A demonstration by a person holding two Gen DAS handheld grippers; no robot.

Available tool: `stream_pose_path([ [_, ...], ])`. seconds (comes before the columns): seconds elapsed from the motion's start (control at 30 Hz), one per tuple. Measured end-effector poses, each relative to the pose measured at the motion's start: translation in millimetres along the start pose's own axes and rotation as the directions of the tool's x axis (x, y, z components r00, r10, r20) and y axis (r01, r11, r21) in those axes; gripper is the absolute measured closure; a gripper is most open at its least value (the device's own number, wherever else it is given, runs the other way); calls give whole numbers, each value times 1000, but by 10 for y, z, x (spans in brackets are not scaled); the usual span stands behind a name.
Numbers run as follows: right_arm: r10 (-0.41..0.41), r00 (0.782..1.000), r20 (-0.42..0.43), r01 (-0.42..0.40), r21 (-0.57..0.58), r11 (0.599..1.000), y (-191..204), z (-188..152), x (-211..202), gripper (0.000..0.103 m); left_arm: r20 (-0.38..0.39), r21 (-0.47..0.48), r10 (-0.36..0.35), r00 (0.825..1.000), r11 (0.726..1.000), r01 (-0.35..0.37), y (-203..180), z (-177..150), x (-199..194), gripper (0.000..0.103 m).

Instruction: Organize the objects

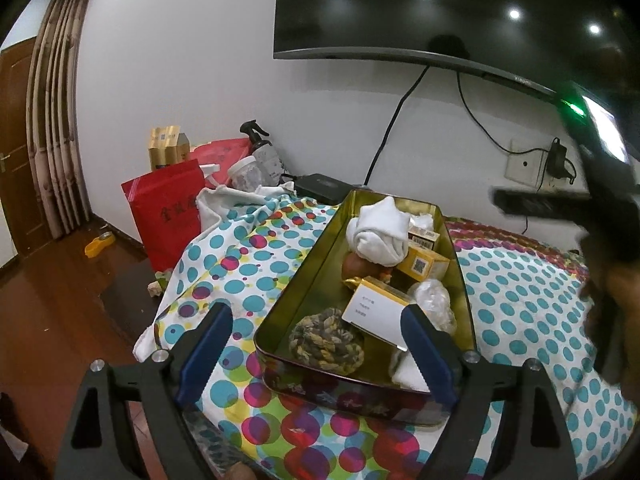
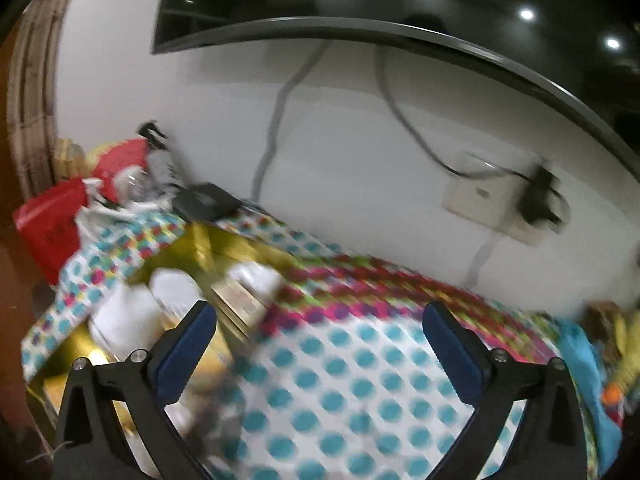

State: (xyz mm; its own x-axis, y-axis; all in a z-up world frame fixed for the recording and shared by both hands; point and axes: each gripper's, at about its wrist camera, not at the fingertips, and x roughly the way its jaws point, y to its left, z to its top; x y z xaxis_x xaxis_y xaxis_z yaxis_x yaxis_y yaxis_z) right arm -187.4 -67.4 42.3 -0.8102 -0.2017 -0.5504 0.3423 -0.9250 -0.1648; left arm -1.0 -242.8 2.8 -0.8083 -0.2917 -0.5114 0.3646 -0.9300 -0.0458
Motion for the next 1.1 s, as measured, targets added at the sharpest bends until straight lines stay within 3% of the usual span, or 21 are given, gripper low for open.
stream_pose_path([
  [0.3, -34, 999, -36, 38, 114, 993, -306, -695, -591, 0, -3, -11, 37, 999, 999, -37, -85, -40, -172, 13],
  [0.53, -57, 997, -58, 65, 138, 988, -337, -1086, -972, 0, -3, -18, 43, 999, 999, -43, -85, -83, -333, 9],
  [0.7, -62, 998, -16, 64, 163, 985, -289, -966, -1157, 0, 6, 5, 27, 1000, 1000, -27, -156, -108, -480, 9],
  [0.8, -64, 997, 44, 58, 128, 990, -75, -697, -1268, 0, 18, 35, 33, 999, 999, -33, -220, -131, -619, 9],
  [0.9, -70, 997, 41, 66, 90, 994, 127, -566, -1275, 0, 30, 44, 7, 1000, 999, -9, -249, -156, -778, 9],
  [1.1, -90, 995, 53, 89, 9, 996, 311, -767, -1363, 0, -8, 59, 41, 999, 997, -41, -217, -286, -852, 9],
])
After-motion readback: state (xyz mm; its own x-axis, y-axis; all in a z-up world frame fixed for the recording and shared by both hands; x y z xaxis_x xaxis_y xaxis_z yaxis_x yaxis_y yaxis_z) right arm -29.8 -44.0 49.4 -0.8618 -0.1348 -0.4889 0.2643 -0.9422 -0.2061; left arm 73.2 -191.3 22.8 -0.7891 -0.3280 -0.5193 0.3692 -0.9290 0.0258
